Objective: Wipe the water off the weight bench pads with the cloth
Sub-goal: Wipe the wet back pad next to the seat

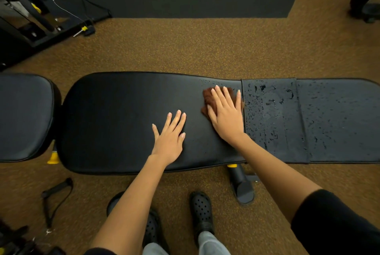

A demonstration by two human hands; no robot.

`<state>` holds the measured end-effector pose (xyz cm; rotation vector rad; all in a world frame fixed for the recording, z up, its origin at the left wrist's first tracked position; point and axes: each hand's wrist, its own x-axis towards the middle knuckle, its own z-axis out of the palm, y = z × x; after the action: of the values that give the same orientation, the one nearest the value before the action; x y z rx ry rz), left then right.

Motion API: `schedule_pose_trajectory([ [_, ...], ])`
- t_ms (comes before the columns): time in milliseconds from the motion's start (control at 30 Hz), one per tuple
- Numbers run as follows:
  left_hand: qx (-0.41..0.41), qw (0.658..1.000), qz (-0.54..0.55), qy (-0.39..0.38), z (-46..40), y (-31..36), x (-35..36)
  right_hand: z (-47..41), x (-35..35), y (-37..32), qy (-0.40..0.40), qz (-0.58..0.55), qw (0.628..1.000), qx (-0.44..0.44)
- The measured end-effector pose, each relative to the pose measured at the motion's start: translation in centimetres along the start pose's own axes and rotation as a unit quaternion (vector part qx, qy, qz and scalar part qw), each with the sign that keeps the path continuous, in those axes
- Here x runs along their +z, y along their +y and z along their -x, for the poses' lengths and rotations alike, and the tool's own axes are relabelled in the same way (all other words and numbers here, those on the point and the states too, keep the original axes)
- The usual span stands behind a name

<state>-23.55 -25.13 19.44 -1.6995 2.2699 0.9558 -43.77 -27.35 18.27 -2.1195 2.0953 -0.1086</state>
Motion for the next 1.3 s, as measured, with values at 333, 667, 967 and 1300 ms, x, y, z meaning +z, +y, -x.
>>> schedule_pose_trajectory([
  [333, 0.000, 1.000, 0.005, 0.009, 0.0, 0.0, 0.3, 0.3, -1.3, 3.3, 0.003, 0.044, 0.987, -0.153],
  [667, -0.004, 1.000, -0.005, 0.018, 0.0, -0.1, 0.6, -6.7, -0.4, -0.4, -0.035, 0.003, 0.999, -0.007],
  [967, -0.009, 1.000, -0.012, 0.002, -0.1, -0.1, 0.3, -3.7, -0.8, 1.4, -0.056, 0.032, 0.981, -0.183],
  [1300, -0.010, 1.000, -0.021, 0.015, 0.0, 0.1, 0.5, -4.0, 0.5, -1.4, -0.012, -0.004, 1.000, -0.027],
])
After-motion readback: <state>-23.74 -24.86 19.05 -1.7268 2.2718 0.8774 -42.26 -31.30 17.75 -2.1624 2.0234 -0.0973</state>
